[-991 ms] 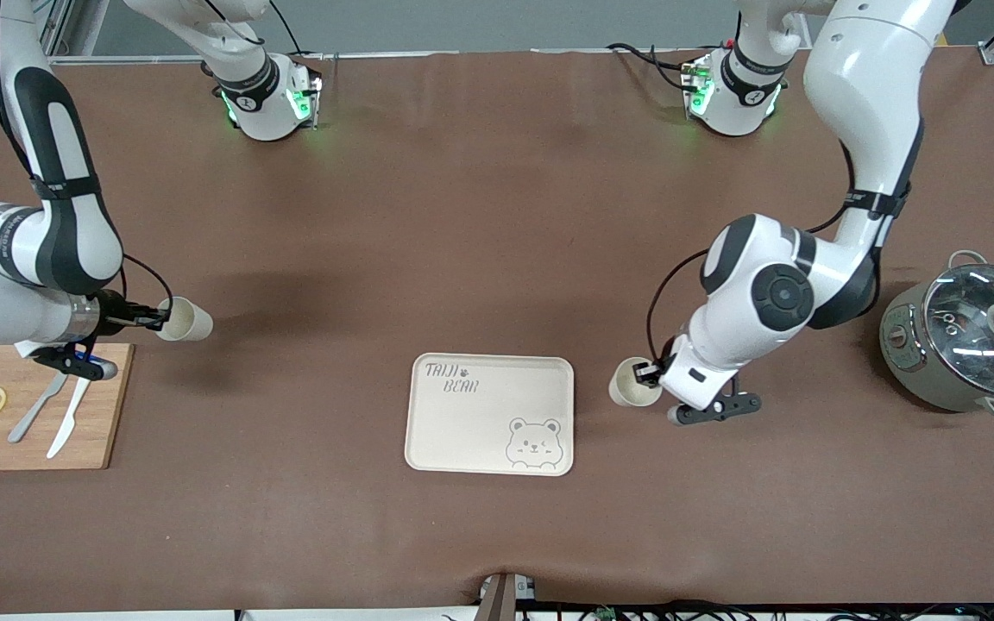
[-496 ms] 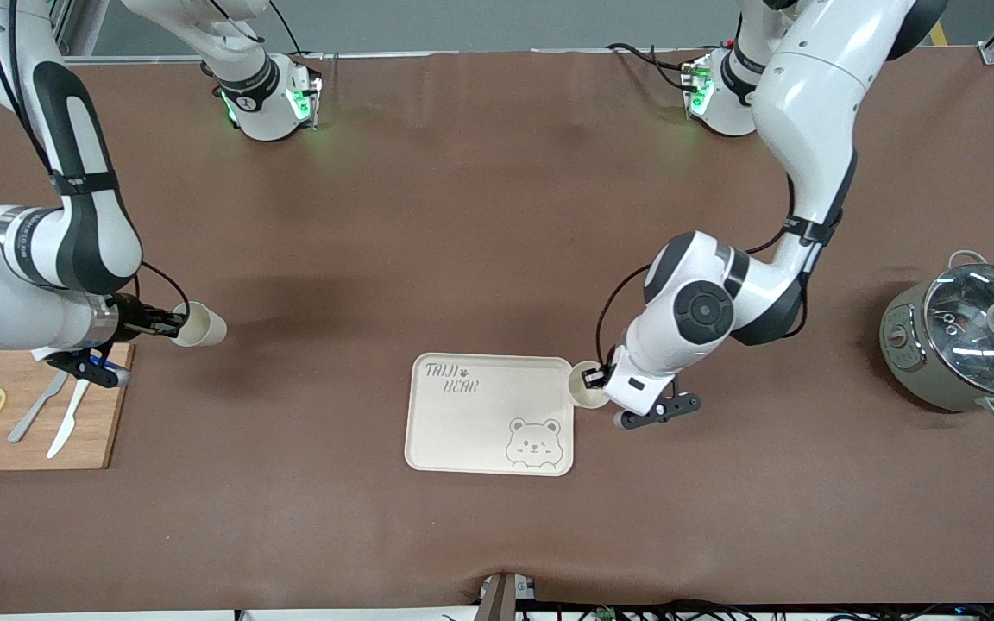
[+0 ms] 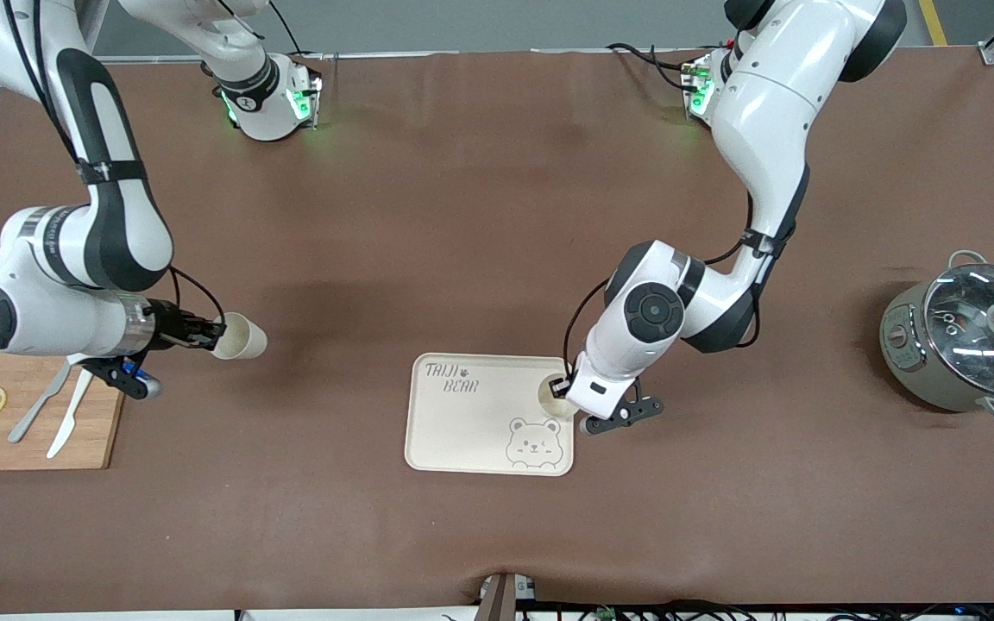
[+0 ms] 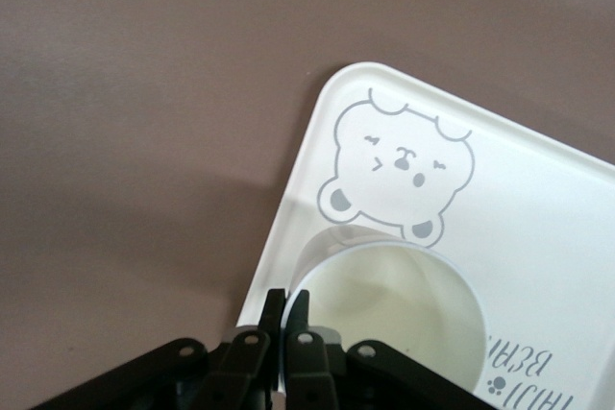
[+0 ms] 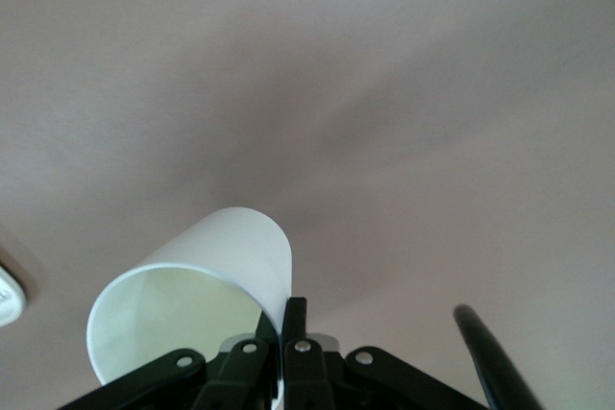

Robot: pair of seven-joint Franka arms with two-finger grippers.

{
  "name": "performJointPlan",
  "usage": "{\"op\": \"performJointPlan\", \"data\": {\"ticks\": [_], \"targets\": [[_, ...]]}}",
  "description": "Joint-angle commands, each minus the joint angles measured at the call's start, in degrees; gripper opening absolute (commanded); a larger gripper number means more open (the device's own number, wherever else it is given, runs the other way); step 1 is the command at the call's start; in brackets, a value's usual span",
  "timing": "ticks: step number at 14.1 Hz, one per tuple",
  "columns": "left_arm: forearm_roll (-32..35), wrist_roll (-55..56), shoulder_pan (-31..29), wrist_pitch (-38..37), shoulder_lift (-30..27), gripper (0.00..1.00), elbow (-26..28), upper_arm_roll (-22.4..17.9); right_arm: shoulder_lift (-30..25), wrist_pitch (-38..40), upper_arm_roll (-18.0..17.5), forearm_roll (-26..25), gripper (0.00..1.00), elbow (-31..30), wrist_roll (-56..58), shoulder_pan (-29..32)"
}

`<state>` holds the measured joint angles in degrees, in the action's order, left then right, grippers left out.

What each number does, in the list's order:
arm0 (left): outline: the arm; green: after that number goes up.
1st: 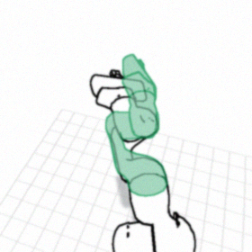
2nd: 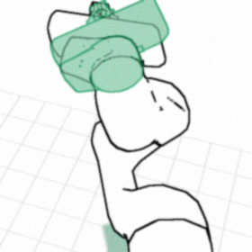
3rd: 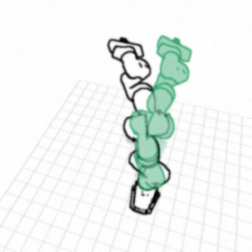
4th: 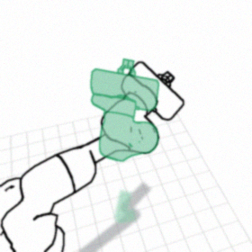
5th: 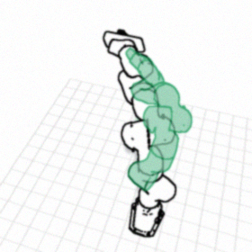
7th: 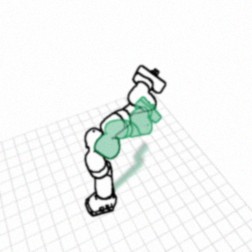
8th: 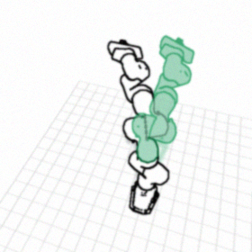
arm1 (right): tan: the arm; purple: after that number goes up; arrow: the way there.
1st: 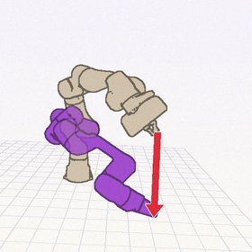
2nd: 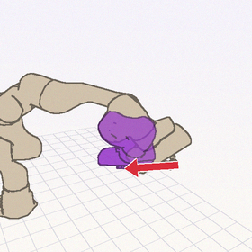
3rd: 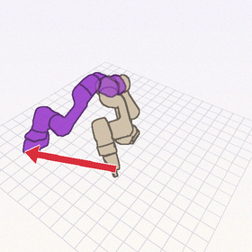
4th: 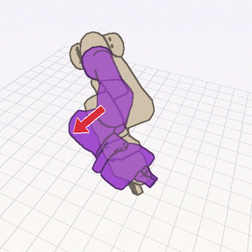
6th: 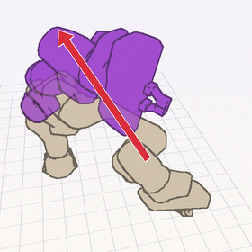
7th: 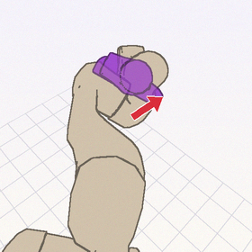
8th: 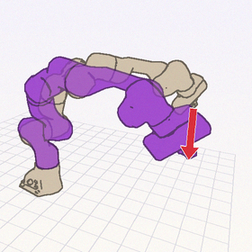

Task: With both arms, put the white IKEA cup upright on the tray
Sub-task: 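Set the cup on the tray with the left gripper while the right gripper carries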

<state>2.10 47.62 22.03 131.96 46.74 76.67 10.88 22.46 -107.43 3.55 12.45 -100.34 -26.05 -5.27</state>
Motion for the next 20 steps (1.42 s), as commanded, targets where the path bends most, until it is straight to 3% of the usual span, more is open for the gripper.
{"op": "performJointPlan", "data": {"ticks": [1, 3, 6, 7, 8, 9, 12, 15, 20], "targets": [[0.0, 0.5, 1.4, 0.8, 1.8, 0.00, -1.7, -1.0, 3.4, 0.5, 0.3, 3.6, 0.00, 4.6, -5.5, -3.2], [0.5, 0.5, 1.6, 0.8, 2.5, 0.00, -1.6, -1.0, 4.7, 0.5, 0.3, 7.3, 0.00, 7.0, -8.0, -4.9], [0.5, 0.6, 2.1, 0.8, 2.6, 0.04, -1.6, -1.0, 7.7, 0.2, 0.3, 7.6, 0.00, 11.1, -15.3, -8.3], [0.4, 0.7, 2.1, 0.8, 2.6, 0.29, -1.6, -1.0, 8.8, -0.7, 0.3, 7.7, 0.00, 12.1, -17.7, -9.0], [0.5, 0.7, 1.9, 0.8, 2.3, 0.70, -1.6, -1.0, 9.5, -2.3, 0.3, 7.8, 0.00, 12.6, -19.8, -10.0], [0.5, 0.6, 2.1, 0.8, 2.0, 1.00, -1.6, -1.0, 10.4, -4.5, 0.3, 7.6, 0.00, 13.1, -21.9, -11.4], [0.5, 0.6, 1.0, -0.6, -1.8, 1.00, -1.3, -1.0, 15.2, -10.3, 0.2, 7.6, 0.00, 17.3, -30.9, -16.0], [0.7, -1.4, -2.2, -8.4, -8.2, 1.00, -1.3, -1.0, 18.7, -13.2, -0.1, 7.6, 0.00, 21.1, -39.2, -19.3], [0.7, -12.9, -8.7, -19.3, -16.0, 1.00, -0.8, -0.9, 21.7, -19.0, -0.2, 7.6, 0.00, 22.6, -46.8, -23.8]]}}
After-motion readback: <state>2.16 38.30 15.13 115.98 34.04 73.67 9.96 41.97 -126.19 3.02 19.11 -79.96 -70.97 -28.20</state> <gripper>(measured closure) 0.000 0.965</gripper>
